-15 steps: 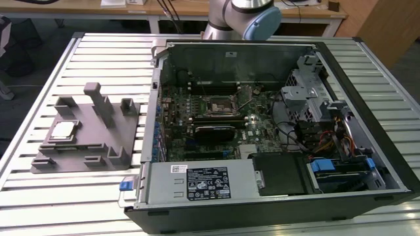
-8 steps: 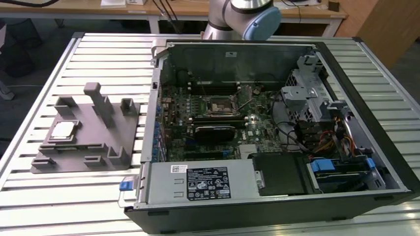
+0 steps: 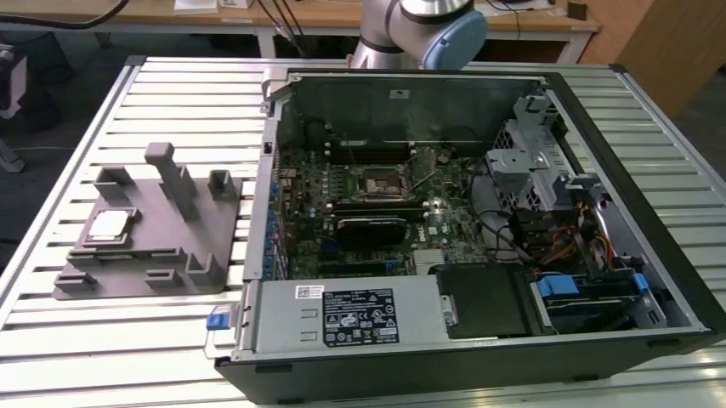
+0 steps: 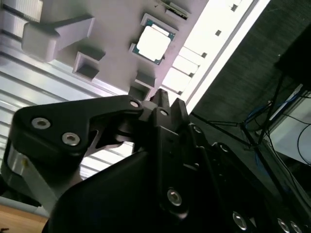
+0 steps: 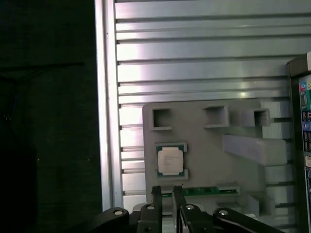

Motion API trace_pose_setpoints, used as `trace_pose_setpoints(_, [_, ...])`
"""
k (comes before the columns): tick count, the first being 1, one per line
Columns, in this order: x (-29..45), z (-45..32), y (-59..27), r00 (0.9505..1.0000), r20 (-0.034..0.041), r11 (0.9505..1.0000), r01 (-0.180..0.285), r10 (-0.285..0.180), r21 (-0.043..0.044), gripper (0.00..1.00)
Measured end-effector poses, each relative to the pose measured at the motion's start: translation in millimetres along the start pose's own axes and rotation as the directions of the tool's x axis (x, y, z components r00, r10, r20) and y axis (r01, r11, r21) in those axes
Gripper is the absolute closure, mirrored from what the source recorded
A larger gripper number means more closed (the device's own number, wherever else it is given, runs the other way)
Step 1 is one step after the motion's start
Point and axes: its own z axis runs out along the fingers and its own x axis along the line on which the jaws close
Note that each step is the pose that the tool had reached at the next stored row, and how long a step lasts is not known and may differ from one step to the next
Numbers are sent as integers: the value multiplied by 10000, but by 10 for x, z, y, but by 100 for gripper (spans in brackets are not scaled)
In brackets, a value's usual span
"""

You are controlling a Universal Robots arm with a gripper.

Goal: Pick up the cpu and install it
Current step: 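Pick up the cpu and move it towards the insertion slot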

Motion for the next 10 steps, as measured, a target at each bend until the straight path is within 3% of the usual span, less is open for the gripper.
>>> trace_pose_setpoints(3, [-76,56,2,10000,-6,10000,79,-79,-2,65])
trace_pose_setpoints(5, [-112,95,3,9999,-8,9999,137,-137,-3,59])
trace_pose_setpoints(6, [-121,114,3,9998,-10,9998,185,-185,-5,59])
trace_pose_setpoints(10, [-121,185,-1,9975,-33,9975,711,-711,-16,41])
